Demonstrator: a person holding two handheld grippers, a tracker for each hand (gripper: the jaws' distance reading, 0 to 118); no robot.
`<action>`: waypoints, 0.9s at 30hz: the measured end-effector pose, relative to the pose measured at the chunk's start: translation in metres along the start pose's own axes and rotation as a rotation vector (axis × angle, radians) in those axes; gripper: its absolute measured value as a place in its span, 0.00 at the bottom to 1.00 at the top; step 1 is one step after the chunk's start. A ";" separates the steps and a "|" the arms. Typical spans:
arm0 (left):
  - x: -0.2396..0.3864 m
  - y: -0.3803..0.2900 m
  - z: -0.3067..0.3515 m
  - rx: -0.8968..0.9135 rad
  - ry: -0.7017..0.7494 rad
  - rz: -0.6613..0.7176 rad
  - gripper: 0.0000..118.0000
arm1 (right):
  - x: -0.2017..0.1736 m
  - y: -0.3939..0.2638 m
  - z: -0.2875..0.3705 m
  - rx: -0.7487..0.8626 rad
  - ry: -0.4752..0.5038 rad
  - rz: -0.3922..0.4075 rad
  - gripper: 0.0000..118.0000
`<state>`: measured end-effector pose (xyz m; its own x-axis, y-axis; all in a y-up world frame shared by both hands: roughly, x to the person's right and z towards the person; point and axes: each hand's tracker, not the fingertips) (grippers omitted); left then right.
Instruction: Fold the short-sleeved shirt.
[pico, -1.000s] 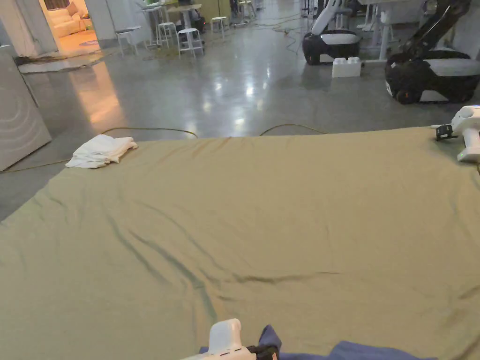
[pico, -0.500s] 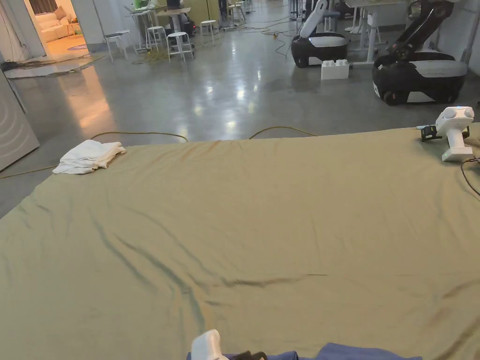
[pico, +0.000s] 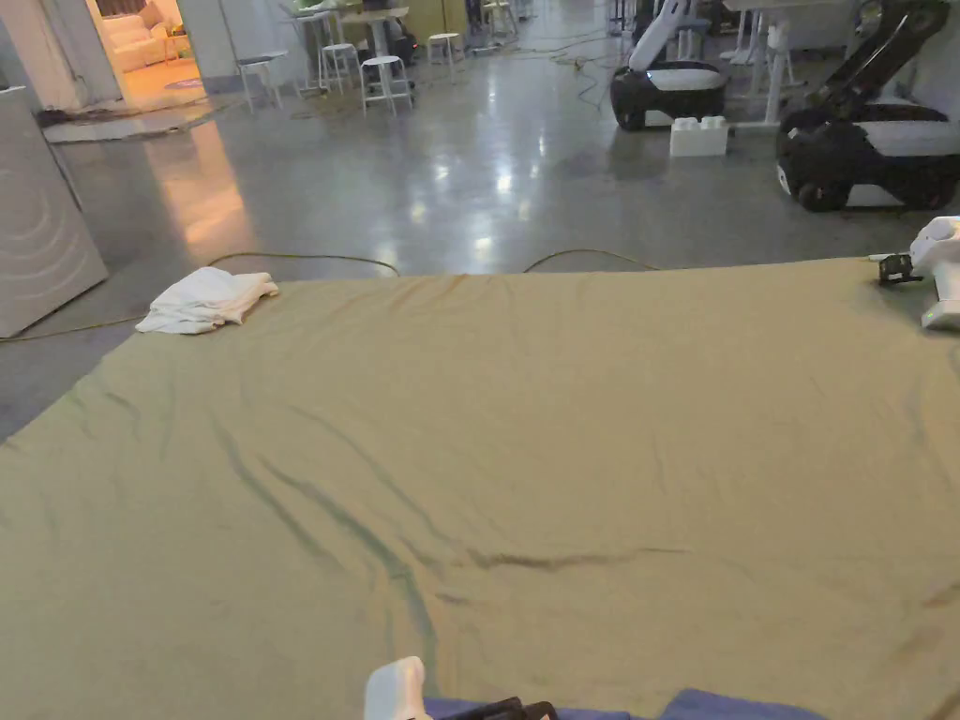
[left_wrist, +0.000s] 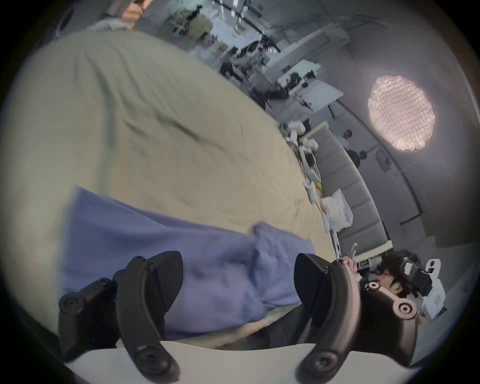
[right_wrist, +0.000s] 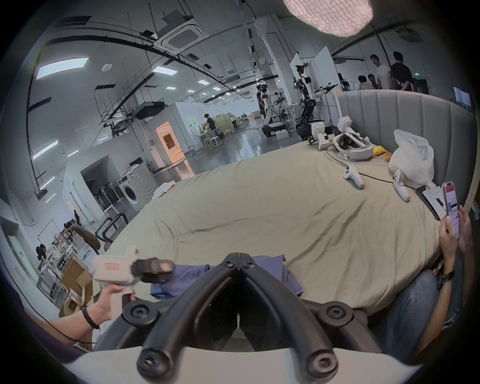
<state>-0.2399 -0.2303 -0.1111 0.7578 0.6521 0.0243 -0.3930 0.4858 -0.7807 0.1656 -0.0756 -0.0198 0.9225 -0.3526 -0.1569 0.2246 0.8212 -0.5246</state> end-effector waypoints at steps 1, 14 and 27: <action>-0.016 0.004 0.014 0.020 0.024 0.030 0.80 | 0.000 -0.001 -0.002 -0.009 0.004 0.004 0.00; -0.091 -0.023 -0.018 0.013 -0.011 0.351 0.12 | -0.011 -0.005 0.008 -0.039 -0.018 0.065 0.00; -0.071 0.056 0.111 0.163 0.264 0.013 0.12 | 0.005 -0.003 -0.006 -0.034 0.068 -0.015 0.00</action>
<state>-0.3738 -0.1850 -0.0875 0.8528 0.4954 -0.1651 -0.4658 0.5789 -0.6692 0.1677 -0.0822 -0.0241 0.8952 -0.3957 -0.2049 0.2265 0.8001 -0.5554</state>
